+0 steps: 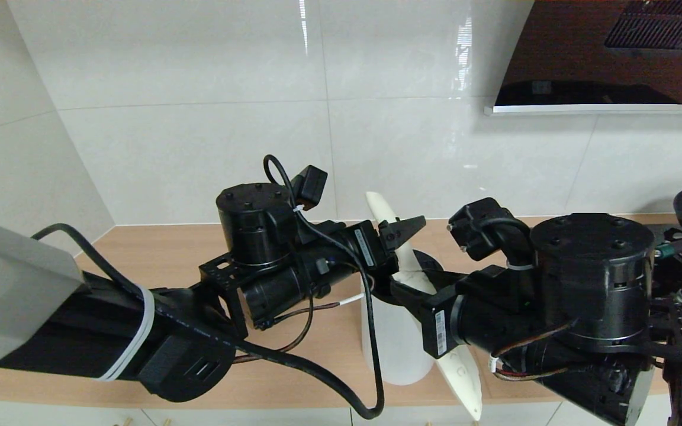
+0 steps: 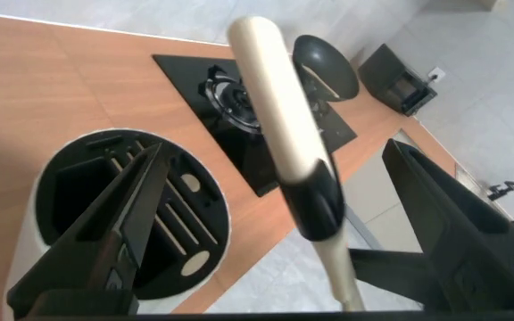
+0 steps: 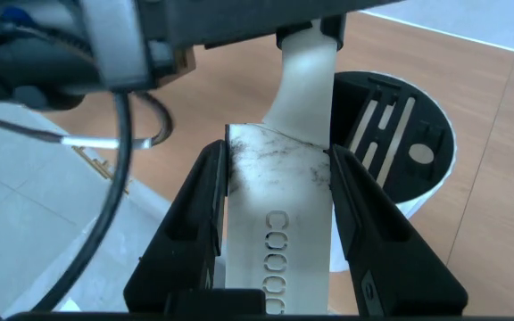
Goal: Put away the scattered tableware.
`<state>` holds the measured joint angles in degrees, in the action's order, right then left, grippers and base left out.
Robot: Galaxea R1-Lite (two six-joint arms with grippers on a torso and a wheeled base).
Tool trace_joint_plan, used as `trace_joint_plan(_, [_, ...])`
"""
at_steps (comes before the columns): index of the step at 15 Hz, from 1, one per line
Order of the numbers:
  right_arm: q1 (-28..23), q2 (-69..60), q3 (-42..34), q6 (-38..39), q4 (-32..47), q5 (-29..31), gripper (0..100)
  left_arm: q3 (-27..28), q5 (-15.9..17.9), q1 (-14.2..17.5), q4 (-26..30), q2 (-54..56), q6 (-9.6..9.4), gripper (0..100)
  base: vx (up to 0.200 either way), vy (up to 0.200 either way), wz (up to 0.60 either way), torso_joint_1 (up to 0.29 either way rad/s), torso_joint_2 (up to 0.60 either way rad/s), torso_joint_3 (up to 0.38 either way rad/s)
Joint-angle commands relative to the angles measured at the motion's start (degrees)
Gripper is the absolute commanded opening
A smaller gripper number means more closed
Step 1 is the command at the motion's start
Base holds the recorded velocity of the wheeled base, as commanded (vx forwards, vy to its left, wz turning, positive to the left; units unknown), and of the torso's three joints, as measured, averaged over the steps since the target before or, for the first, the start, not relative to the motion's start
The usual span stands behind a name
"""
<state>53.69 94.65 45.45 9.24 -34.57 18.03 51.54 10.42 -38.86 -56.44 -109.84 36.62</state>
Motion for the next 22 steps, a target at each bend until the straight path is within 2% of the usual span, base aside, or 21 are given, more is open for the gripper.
trace_joint_plan(1, [0.1, 0.0, -0.1, 0.0, -0.1, 0.0, 0, -0.1, -0.1, -0.4, -0.1, 0.5, 0.03, 100, 0.0, 0.0, 0.0, 0.0, 0.0, 0.0])
trace_joint_plan(8, [0.5, 0.4, -0.4, 0.0, -0.1, -0.3, 0, -0.4, -0.1, -2.2, 0.0, 0.4, 0.03, 100, 0.0, 0.0, 0.0, 0.0, 0.0, 0.0])
trace_joint_plan(9, [0.5, 0.4, -0.5, 0.0, -0.1, -0.3, 0, -0.4, -0.1, -2.2, 0.0, 0.4, 0.03, 0, 0.0, 0.0, 0.0, 0.0, 0.0, 0.0])
trace_joint_plan(22, [0.7, 0.4, -1.1, 0.0, -3.0, 0.3, 0, -0.5, -0.1, -2.3, -0.2, 0.1, 0.03, 0, 0.0, 0.0, 0.0, 0.0, 0.0, 0.0])
